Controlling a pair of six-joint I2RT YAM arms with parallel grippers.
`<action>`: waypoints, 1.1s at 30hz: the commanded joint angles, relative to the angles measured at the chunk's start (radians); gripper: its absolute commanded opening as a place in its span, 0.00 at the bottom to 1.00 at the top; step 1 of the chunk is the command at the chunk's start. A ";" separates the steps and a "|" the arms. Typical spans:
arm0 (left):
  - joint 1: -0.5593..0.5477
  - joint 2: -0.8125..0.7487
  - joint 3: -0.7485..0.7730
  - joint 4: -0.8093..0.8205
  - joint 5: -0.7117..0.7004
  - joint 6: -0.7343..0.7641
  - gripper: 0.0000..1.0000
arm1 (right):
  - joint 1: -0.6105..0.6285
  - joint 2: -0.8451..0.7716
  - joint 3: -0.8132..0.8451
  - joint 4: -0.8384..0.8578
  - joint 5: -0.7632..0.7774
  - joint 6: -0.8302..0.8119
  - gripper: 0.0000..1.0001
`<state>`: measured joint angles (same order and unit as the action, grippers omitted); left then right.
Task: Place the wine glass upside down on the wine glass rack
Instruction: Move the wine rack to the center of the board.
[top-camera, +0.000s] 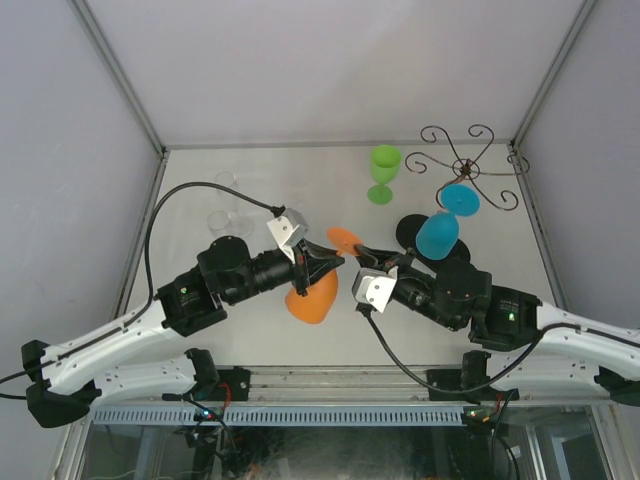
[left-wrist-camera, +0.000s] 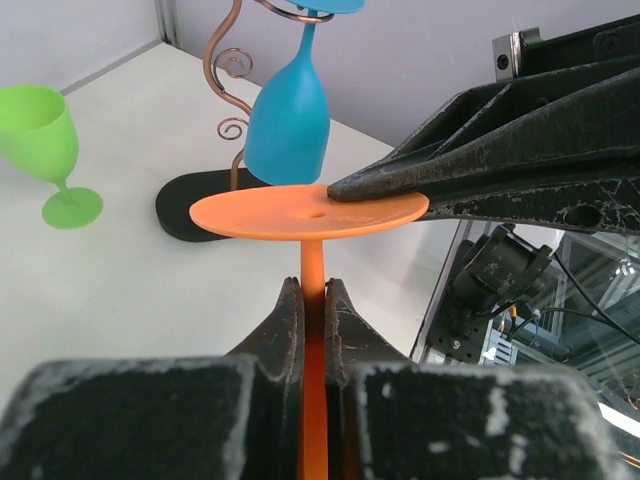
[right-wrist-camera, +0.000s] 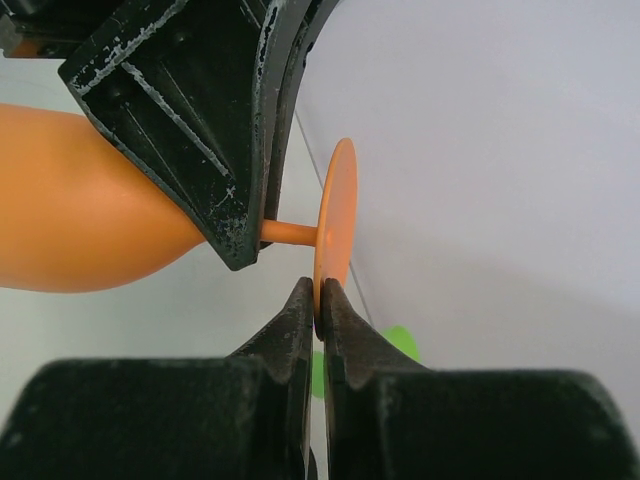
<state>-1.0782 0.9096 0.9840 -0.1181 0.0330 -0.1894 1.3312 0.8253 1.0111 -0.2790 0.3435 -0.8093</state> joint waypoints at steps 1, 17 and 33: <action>0.003 -0.010 0.005 0.004 -0.063 0.013 0.00 | 0.017 -0.008 0.028 0.102 0.010 0.015 0.00; 0.020 -0.051 -0.010 -0.014 -0.157 0.012 0.00 | 0.019 -0.014 0.028 -0.064 0.035 0.114 0.46; 0.184 -0.241 -0.089 -0.079 -0.184 -0.024 0.00 | -0.089 -0.007 0.138 -0.463 0.032 0.774 0.85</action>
<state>-0.9142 0.7403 0.9264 -0.1928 -0.1101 -0.1932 1.3167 0.7654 1.0542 -0.6014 0.4030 -0.2993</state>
